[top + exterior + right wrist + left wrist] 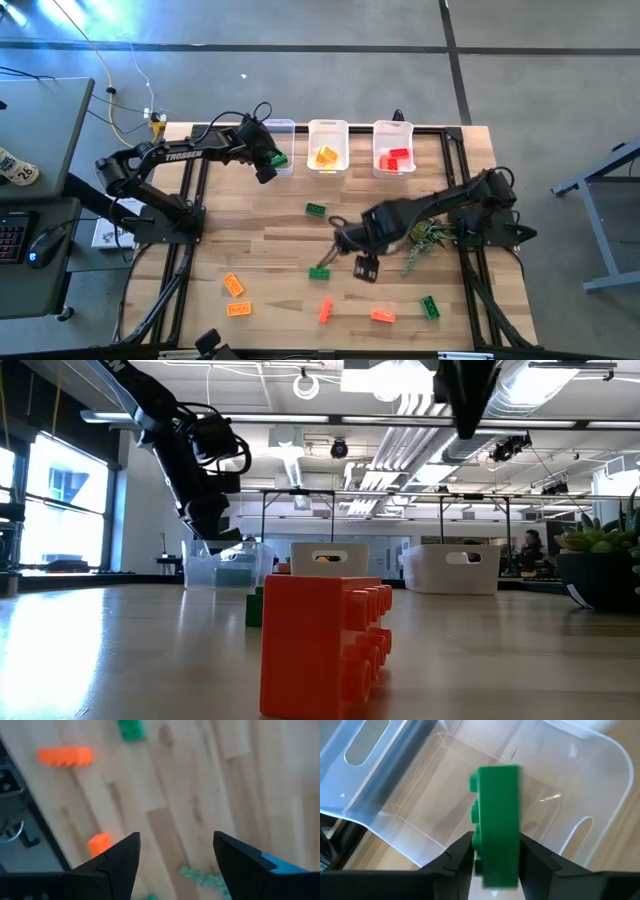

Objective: Sort & place blocks by color
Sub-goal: Put the green game piece into the transparent bin, then put the orange game piece into the right white bin

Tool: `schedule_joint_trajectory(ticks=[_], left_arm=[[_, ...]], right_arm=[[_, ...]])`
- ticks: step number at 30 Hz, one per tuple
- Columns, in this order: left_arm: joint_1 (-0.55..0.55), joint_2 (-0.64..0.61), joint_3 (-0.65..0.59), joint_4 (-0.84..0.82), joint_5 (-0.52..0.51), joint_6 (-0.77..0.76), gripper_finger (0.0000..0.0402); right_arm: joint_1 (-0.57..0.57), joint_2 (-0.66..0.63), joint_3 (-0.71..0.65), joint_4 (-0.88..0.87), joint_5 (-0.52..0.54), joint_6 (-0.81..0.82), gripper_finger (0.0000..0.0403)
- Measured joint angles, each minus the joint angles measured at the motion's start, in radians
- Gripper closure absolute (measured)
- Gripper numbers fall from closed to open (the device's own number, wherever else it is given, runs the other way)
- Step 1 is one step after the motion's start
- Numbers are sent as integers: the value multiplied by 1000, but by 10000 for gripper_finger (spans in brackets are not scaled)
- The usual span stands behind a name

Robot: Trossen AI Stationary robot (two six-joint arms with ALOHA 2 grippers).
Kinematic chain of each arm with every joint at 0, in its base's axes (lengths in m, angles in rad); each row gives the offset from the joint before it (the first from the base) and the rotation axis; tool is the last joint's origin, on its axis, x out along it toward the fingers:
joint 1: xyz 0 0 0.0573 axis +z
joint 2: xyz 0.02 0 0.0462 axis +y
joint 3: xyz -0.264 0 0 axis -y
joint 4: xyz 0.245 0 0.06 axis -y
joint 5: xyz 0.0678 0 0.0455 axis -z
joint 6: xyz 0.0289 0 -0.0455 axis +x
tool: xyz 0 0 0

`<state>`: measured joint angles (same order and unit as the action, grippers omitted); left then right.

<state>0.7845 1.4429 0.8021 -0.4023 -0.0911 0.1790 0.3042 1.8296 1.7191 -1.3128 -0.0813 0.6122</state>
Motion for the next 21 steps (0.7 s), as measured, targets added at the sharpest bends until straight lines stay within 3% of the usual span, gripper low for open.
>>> schedule_joint_trajectory(ticks=[12,21], left_arm=[[-3,0,1,2,4,-112,210],[-27,-1,148,-94,75,-125,208]], right_arm=[[226,6,0,1,35,188,165],[344,90,0,66,48,236,165]])
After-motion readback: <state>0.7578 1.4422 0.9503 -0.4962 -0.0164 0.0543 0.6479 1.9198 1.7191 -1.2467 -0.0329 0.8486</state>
